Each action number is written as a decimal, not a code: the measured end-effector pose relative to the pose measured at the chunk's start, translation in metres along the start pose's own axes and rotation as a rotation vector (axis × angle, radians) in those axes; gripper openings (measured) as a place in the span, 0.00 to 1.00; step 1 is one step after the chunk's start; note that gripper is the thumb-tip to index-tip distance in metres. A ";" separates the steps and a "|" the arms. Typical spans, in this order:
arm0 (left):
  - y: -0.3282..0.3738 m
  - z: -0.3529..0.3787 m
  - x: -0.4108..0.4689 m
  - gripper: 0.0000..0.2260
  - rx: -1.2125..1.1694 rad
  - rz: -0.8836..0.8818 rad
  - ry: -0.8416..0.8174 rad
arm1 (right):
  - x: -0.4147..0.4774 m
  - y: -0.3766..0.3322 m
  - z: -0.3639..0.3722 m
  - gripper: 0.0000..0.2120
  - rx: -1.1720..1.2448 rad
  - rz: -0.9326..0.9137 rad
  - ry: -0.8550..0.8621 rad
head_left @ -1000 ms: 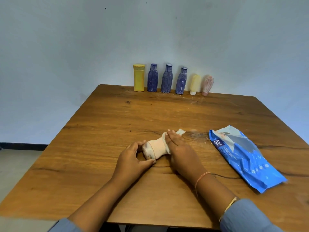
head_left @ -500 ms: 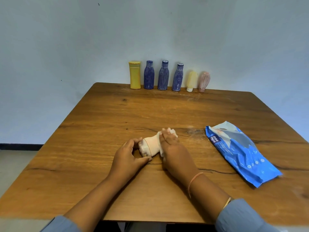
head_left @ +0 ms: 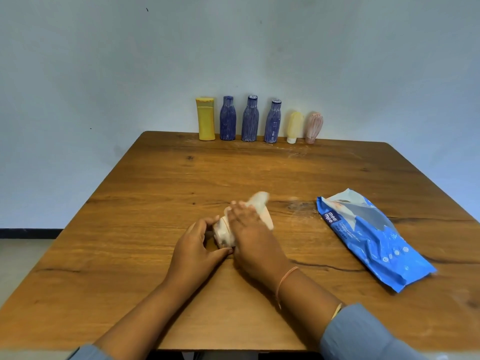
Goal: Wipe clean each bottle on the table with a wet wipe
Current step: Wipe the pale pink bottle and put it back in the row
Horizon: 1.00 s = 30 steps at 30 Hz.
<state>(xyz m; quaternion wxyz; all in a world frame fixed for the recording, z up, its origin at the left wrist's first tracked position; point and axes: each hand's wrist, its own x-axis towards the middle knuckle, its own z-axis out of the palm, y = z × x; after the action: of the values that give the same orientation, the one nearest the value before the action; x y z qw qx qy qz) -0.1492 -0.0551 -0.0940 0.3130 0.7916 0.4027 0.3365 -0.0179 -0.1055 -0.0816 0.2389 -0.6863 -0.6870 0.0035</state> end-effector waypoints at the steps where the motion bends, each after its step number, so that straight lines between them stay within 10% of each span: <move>1: 0.001 -0.001 -0.001 0.24 0.012 0.011 0.010 | -0.001 -0.010 0.005 0.27 0.022 -0.028 -0.017; 23: 0.000 0.003 -0.007 0.26 0.147 0.277 0.059 | -0.004 0.023 -0.023 0.23 -0.104 0.075 0.041; 30: 0.004 -0.002 -0.004 0.26 0.058 0.081 0.018 | 0.009 0.044 -0.070 0.15 0.628 0.568 0.259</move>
<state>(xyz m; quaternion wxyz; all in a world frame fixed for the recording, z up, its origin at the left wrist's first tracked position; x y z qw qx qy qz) -0.1502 -0.0600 -0.0908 0.2723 0.8130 0.3827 0.3442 0.0475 -0.1168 -0.0311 0.5096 -0.7367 -0.4012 0.1915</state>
